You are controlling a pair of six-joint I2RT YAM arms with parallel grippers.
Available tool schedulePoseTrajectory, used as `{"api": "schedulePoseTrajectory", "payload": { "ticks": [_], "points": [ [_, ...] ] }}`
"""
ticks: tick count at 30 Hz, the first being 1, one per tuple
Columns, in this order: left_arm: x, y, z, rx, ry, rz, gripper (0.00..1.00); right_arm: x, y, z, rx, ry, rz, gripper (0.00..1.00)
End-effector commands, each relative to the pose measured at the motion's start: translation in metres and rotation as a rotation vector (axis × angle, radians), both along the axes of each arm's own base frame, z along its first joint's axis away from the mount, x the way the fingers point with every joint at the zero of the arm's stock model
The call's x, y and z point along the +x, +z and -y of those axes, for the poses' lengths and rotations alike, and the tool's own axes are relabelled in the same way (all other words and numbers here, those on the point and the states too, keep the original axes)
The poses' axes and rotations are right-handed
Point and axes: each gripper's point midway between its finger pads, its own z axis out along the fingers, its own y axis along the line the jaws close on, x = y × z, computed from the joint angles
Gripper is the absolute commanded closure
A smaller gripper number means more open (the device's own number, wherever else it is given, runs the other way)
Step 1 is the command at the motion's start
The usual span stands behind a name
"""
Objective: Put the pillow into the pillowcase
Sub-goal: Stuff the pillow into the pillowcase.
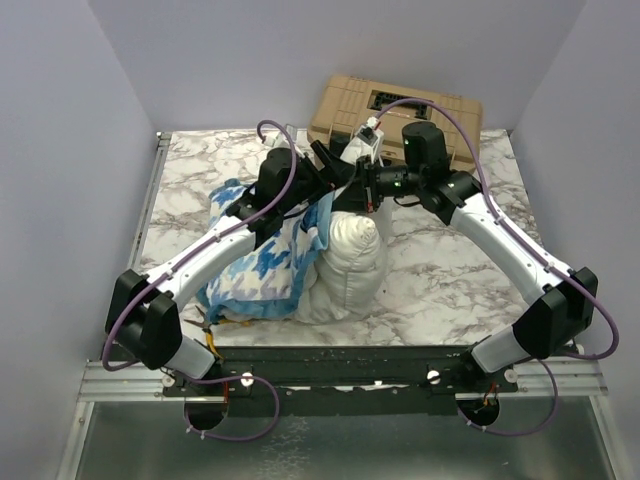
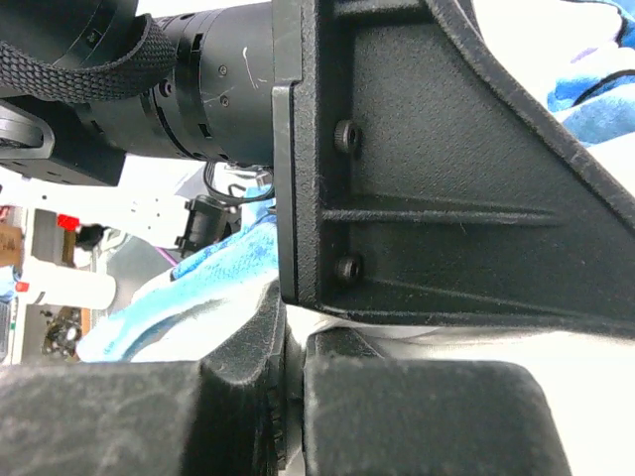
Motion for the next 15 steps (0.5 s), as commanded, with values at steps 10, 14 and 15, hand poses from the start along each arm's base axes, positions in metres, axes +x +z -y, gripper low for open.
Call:
{"api": "schedulePoseTrajectory", "payload": {
  "ticks": [10, 14, 15],
  "points": [
    [-0.037, -0.024, 0.041, 0.058, -0.41, -0.055, 0.95, -0.027, 0.045, -0.013, 0.088, 0.118, 0.164, 1.0],
    [-0.033, 0.004, 0.035, 0.05, -0.374, 0.022, 1.0, -0.009, 0.052, -0.005, 0.043, -0.028, 0.188, 0.99],
    [-0.029, 0.012, 0.031, 0.049, -0.338, 0.042, 1.0, -0.004, 0.055, -0.001, 0.028, -0.071, 0.195, 0.95]
  ]
}}
